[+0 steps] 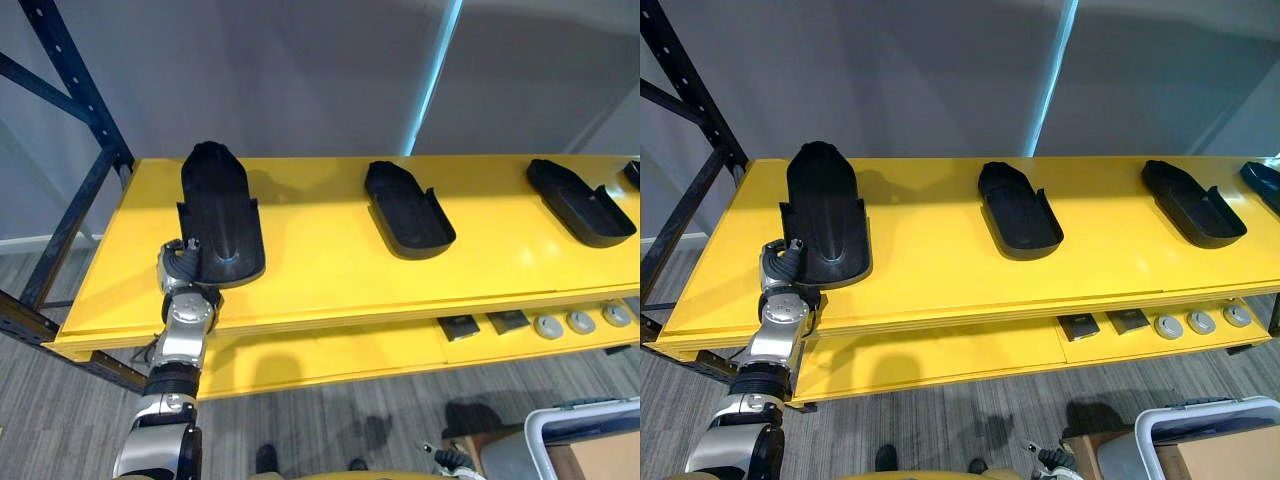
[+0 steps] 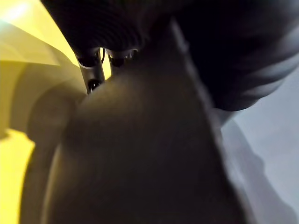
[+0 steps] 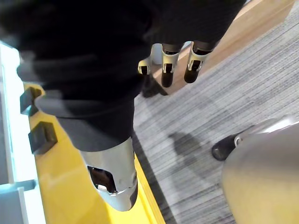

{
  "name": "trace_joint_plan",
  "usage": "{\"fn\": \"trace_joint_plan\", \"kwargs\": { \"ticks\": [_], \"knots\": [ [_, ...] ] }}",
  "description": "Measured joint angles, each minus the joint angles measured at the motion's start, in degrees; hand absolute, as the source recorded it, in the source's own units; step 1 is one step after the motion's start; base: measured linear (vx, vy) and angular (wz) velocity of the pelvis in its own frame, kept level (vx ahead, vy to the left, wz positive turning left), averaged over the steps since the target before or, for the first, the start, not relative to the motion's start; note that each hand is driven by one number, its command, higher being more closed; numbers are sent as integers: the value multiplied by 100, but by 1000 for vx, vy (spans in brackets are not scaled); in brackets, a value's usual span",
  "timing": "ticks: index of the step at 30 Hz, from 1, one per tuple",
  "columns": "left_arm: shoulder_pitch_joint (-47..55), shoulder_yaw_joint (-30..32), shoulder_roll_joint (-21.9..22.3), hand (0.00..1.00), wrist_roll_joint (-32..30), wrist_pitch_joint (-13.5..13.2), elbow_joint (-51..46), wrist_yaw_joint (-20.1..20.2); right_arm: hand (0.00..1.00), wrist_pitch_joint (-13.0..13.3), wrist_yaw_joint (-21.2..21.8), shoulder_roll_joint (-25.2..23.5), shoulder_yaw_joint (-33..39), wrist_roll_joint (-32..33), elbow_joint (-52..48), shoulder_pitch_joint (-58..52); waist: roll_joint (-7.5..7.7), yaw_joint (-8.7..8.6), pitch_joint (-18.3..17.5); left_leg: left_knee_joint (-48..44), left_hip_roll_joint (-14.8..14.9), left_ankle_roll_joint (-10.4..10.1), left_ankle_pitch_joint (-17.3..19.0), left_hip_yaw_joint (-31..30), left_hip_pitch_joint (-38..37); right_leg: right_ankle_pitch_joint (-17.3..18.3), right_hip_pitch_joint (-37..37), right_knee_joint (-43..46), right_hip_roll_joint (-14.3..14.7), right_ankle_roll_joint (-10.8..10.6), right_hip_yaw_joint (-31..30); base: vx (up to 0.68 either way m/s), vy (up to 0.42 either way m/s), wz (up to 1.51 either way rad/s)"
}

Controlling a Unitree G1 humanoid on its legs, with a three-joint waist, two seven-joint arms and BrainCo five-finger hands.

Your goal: Walk over and take plastic housings, then place them on the shelf

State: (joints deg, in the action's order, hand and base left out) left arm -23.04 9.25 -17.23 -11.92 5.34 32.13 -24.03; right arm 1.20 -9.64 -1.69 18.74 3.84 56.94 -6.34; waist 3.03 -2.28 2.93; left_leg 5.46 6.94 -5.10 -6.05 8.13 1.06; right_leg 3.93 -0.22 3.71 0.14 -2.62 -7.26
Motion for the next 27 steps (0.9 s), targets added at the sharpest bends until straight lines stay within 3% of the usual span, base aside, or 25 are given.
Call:
{"fn": "trace_joint_plan", "kwargs": {
  "ticks": [9, 16, 20, 27],
  "knots": [
    [-53, 24, -2, 0, 4, 0, 24, -7, 0, 6, 1, 40, -5, 1, 15, 28, 6, -1, 85, 39, -2, 2, 0, 9, -45, 19, -1, 14, 0, 32, -40, -24, -1, -2],
    [-48, 43, 12, 0, 8, -6, -80, -235, 0, 4, 0, 41, -10, 1, 16, 24, 52, 6, 123, 39, -8, 3, 7, 3, -80, 74, 14, 7, -11, 57, 25, 2, -4, 2],
    [69, 45, 144, 0, 5, -8, -688, -369, 0, 2, -3, 41, -9, 0, 17, 24, 100, 9, 175, 8, -16, 5, 7, -23, -83, 60, 98, 0, -22, 33, 98, 41, -8, 7],
    [872, -145, 964, 0, -10, -211, -2844, -660, 0, 21, -12, 55, -12, 2, 63, 26, 101, 29, 177, -1, -2, 3, 40, -40, -58, 57, 97, 3, -10, 32, 74, 26, -1, 2]
  ]
}}
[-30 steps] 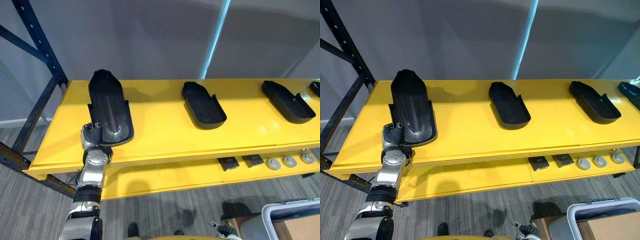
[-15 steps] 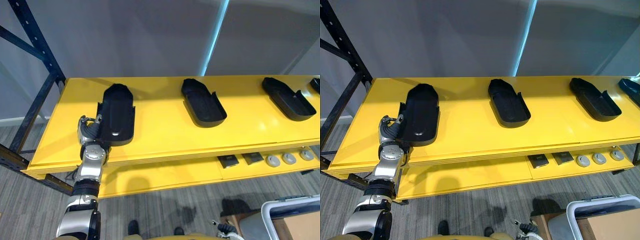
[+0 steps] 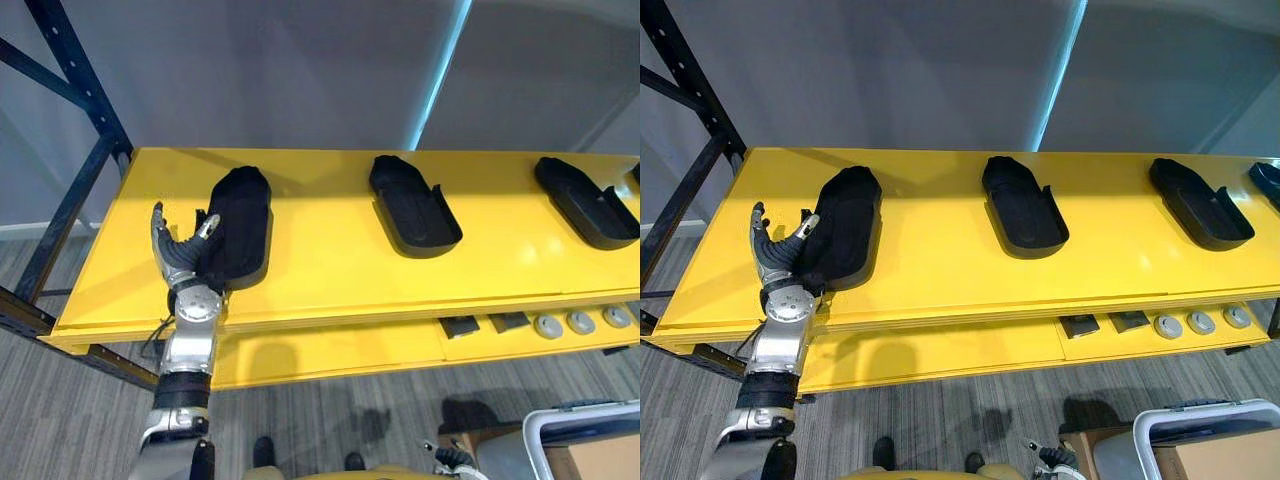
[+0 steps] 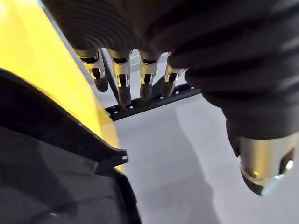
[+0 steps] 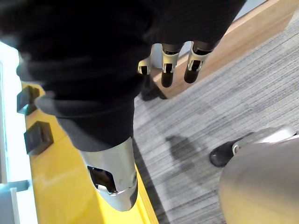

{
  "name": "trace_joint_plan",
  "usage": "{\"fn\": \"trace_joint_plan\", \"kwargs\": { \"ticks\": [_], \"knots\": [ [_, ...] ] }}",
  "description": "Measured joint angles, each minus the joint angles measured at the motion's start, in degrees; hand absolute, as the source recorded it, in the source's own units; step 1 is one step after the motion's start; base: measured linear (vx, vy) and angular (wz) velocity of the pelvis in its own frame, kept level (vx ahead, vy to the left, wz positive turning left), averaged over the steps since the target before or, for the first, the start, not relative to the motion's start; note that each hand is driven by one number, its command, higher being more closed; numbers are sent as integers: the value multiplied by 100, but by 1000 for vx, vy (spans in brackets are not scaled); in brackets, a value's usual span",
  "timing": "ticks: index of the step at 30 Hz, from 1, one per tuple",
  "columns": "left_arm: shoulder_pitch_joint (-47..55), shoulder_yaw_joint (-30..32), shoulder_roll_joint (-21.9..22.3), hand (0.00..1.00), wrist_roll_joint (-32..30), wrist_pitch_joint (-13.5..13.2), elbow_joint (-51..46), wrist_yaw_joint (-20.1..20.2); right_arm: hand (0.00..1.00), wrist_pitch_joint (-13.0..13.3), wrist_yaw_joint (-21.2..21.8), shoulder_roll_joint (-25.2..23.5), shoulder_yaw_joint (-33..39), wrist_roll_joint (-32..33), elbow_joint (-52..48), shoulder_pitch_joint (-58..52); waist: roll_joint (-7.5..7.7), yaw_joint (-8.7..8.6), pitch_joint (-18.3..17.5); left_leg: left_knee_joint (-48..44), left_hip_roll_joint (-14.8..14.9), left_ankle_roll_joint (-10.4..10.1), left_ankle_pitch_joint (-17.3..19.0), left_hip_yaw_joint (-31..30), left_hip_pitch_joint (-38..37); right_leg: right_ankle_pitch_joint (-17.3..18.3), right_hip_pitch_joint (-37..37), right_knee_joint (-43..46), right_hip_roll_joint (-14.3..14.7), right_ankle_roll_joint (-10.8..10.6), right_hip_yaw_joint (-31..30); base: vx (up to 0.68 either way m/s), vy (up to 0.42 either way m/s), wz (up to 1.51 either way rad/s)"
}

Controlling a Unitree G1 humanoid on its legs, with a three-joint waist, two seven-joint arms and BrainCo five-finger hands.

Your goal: Walk over and take plastic housings, then place them on the shelf

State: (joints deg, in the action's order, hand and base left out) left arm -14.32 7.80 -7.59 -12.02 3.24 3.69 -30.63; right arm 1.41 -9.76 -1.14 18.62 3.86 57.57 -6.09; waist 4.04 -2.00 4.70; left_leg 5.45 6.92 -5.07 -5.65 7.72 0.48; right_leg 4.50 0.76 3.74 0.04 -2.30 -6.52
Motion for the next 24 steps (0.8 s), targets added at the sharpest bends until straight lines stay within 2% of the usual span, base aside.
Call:
{"fn": "trace_joint_plan", "kwargs": {
  "ticks": [5, 6, 11, 15, 17, 22, 24],
  "knots": [
    [742, -676, 309, 0, -303, -263, -1384, -68, 0, 51, -5, 26, -82, 3, -30, -89, 0, 74, -1, -117, 0, 17, 146, 21, 53, 14, 0, 18, -14, -20, -5, 0, 0, 0],
    [939, -779, 332, 100, -446, -326, -1637, -59, 0, 54, -5, 39, -93, 4, -48, -108, -1, 116, -1, -302, 4, 35, 254, 28, 122, 15, 6, 23, -25, -21, -24, -8, 12, -5],
    [1693, -926, 464, 100, -683, -680, -2274, 96, 0, 68, -5, 96, -188, 4, -58, -148, -27, 164, -11, -882, 47, 38, 621, 16, 402, 92, 65, 23, -32, -110, -9, -4, -2, 1],
    [2129, -1124, 546, 100, -673, -877, -2333, 482, 0, 88, -4, 147, -401, 3, -68, -217, -27, 305, -26, -1342, 69, 67, 885, -18, 596, 102, 102, 27, -55, -108, 33, 21, 5, 2],
    [2342, -1211, 585, 100, -666, -889, -2332, 700, 0, 85, -5, 146, -400, 3, -102, -222, -31, 299, -32, -1571, 66, 97, 1004, -83, 736, 109, 106, 28, -109, -118, 92, 57, 43, 12],
    [2521, -1241, 639, 100, -662, -889, -2185, 919, 0, 84, -9, 91, -450, 4, -257, -261, -31, 311, -43, -1749, 91, 125, 1137, -139, 779, 108, 143, 95, -119, -118, 127, 24, 12, 5],
    [2603, -1246, 643, 100, -661, -883, -1951, 957, 0, 83, -7, 80, -620, 4, -271, -278, -35, 311, -156, -1771, 97, 118, 1211, -144, 778, 108, 144, 118, -117, -117, 128, 0, 0, 0]
  ]
}}
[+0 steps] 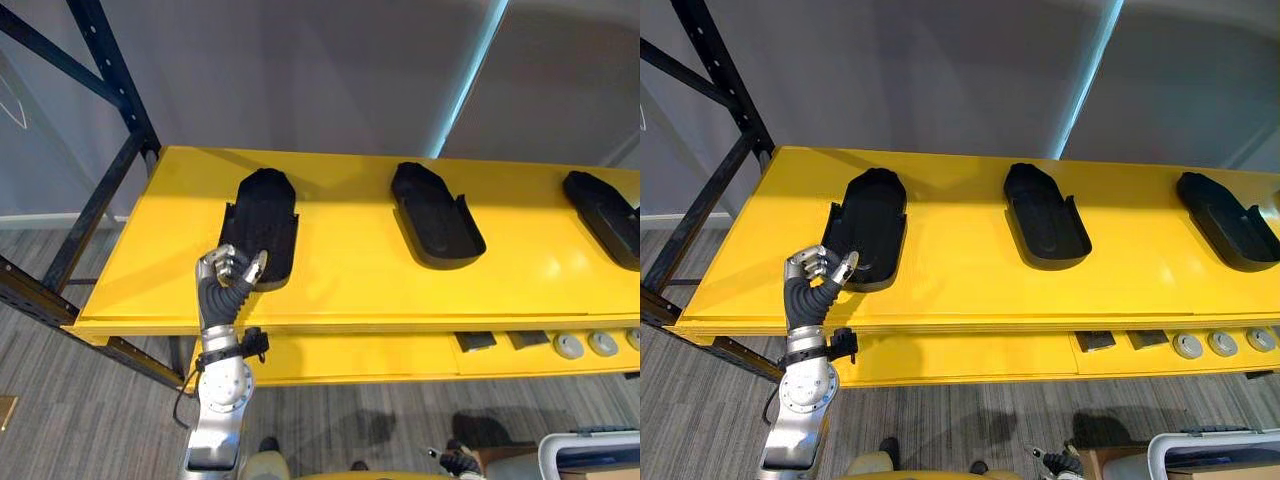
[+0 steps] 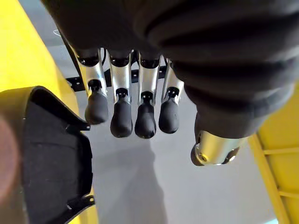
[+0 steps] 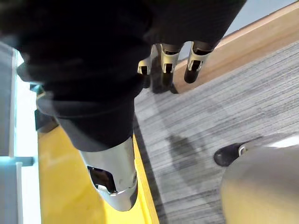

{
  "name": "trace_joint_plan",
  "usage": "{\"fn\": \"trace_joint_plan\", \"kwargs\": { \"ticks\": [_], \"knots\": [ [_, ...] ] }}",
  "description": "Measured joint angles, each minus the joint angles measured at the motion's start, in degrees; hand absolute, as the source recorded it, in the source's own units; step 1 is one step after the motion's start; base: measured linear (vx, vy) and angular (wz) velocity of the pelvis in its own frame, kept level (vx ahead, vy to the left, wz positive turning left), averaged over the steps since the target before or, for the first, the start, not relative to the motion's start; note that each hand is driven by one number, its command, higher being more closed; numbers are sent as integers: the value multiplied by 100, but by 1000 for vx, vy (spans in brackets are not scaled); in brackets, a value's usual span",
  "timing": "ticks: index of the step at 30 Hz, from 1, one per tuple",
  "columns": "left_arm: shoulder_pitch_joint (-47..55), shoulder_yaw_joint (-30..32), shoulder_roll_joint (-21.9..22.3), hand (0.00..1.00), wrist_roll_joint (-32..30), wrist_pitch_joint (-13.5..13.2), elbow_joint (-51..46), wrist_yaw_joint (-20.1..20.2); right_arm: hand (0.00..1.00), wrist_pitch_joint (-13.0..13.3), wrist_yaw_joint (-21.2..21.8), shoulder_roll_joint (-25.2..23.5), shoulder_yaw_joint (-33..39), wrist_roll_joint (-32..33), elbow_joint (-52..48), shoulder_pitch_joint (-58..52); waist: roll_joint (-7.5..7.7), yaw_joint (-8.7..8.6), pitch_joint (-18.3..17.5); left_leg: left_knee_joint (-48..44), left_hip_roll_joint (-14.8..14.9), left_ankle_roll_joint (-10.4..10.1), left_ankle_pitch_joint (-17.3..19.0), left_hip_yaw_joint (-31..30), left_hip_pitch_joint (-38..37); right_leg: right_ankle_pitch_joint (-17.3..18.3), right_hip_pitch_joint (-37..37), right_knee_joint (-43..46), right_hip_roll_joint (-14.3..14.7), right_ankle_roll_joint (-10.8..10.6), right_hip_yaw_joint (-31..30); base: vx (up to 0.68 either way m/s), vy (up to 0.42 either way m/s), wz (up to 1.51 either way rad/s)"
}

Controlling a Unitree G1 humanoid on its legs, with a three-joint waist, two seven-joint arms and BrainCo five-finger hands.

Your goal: Walk over and take plastic housings, then place them on the shelf

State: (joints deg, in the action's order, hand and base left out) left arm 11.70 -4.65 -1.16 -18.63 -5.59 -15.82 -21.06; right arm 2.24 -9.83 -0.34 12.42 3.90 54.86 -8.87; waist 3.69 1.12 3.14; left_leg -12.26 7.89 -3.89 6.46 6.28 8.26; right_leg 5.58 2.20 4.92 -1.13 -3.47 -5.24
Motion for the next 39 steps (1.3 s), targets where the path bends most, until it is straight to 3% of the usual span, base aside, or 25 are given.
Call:
{"fn": "trace_joint_plan", "kwargs": {
  "ticks": [6, 15, 23, 35, 39],
  "knots": [
    [83, 11, 44, 100, 0, 38, 480, 220, 0, -14, -1, -63, -51, -2, -35, -31, -56, -4, -125, -20, 40, -13, 39, 25, 1, -1, 3, 7, 15, 1, -4, 0, 0, 0],
    [-15, 36, 86, 100, -5, 156, 1063, 214, 0, -50, -4, -75, 11, -7, -68, -55, -38, -15, -143, -94, 166, -54, 1, 184, 39, 66, -56, 9, 89, 88, -18, -12, -22, -4],
    [-442, 106, -30, 100, -9, 293, 1783, 126, 0, -99, -9, -160, 95, -16, -82, -37, -25, -20, -187, 129, 93, -93, -121, 284, -157, 82, -61, 10, 10, 59, -119, 26, 3, -6],
    [-1040, 149, -158, 100, -11, 290, 2517, 25, 0, -107, -11, -146, 356, -159, 34, 21, -106, -64, -254, 1448, -73, -121, -836, 379, -740, 75, -152, 3, 19, 57, -222, -1, -20, -3],
    [-1282, 156, -300, 100, -11, 285, 2769, -33, 0, -113, -10, -149, 361, -224, 63, 88, -103, -202, -250, 1769, -122, -102, -993, 413, -893, 69, -151, -18, 9, 47, -255, 1, 3, -3]
  ]
}}
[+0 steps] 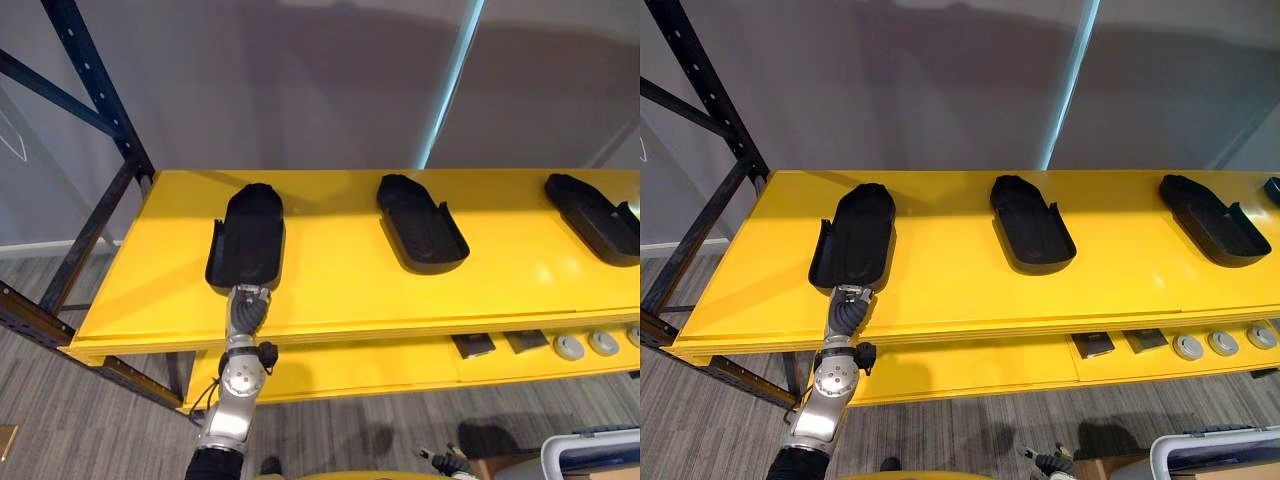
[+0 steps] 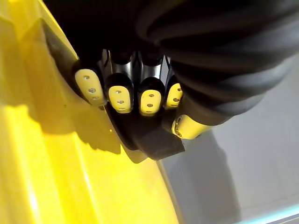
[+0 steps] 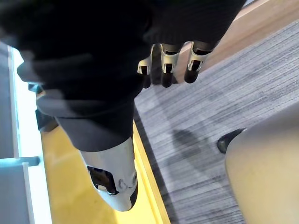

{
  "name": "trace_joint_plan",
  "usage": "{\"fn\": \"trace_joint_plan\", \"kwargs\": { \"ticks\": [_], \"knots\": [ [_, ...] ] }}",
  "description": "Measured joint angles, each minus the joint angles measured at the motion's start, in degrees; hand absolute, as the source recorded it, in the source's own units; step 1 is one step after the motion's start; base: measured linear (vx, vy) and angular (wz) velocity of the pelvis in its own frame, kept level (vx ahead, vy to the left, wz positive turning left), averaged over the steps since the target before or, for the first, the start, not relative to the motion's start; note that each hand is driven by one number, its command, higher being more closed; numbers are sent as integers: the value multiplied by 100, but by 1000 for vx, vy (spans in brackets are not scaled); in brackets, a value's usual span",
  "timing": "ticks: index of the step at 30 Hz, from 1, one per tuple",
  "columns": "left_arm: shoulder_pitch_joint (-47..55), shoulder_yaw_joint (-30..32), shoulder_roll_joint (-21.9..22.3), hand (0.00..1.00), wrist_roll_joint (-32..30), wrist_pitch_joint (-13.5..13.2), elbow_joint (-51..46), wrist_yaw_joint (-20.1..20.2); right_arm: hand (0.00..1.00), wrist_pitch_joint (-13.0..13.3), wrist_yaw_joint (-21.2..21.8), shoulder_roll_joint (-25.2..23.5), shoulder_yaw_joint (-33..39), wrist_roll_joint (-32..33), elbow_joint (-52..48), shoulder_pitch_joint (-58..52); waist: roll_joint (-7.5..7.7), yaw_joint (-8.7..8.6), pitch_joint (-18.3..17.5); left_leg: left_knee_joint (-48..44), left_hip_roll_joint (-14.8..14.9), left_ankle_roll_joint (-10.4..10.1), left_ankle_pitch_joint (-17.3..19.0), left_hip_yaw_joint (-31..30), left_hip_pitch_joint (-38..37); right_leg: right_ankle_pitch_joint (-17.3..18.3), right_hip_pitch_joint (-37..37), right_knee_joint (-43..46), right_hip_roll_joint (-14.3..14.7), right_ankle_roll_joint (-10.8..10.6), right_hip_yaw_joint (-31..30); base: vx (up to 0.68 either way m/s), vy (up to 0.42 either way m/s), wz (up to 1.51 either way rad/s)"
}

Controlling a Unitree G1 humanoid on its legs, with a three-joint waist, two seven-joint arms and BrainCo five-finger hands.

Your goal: Walk over and take plastic housings, then place them on the shelf

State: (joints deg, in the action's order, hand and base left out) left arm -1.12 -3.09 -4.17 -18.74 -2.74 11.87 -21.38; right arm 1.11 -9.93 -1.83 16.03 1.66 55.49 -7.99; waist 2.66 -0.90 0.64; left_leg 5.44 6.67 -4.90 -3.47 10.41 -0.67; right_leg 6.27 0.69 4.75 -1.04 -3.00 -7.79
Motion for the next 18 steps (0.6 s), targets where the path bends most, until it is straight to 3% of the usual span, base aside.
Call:
{"fn": "trace_joint_plan", "kwargs": {
  "ticks": [5, 18],
  "knots": [
    [-445, 29, -210, 100, -1, 26, 456, -3, 0, 2, 2, 7, 118, -6, 94, 79, -10, -137, 10, 23, -59, 21, -14, 36, -15, -29, 5, -91, -21, -27, -26, -2, 1, -4],
    [-651, 41, -329, 100, 29, 37, 425, -103, 0, 0, 4, 45, 128, -12, 274, 256, 31, -162, 177, 43, -79, 21, -12, 35, -37, -38, 43, -149, -41, -16, 7, 0, 0, 0]
  ]
}}
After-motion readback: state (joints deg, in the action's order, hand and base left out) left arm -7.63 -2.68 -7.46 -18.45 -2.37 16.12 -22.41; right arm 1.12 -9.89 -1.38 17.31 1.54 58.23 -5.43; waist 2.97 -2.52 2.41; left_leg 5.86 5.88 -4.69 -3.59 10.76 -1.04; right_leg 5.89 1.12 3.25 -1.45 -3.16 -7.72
